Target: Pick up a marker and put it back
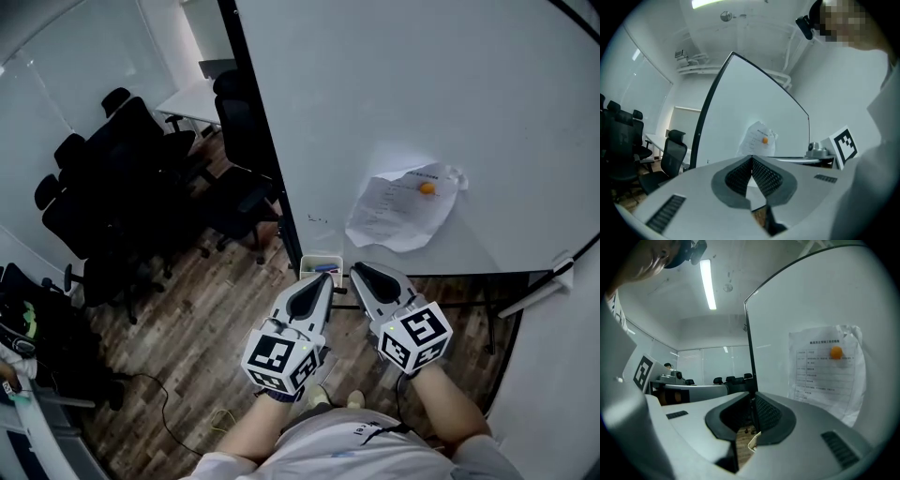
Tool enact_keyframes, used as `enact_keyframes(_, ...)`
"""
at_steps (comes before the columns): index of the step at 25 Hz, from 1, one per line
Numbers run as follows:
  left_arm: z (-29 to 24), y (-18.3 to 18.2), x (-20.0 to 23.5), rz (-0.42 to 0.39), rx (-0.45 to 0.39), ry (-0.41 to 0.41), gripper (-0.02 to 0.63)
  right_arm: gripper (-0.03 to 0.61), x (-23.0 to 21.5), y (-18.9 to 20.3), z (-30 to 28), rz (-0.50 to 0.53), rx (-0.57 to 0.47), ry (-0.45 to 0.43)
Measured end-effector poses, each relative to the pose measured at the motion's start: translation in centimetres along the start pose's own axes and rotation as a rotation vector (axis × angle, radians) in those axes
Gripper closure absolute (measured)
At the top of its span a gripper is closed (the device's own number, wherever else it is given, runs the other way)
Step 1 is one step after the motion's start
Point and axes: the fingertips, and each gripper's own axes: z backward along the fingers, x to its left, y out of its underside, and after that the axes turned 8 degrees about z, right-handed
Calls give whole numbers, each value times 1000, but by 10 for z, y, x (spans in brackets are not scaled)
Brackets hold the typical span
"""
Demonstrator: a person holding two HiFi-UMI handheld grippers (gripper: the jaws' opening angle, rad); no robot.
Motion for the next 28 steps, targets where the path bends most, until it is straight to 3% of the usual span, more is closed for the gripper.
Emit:
enact_keyframes(9, 2, 0, -16, -4, 7, 5, 603, 545, 7, -16, 9, 13, -16, -11)
enact_keyframes(28, 10, 6, -14, -2, 4, -18, 603, 566, 22, -11, 10, 42, 3, -50)
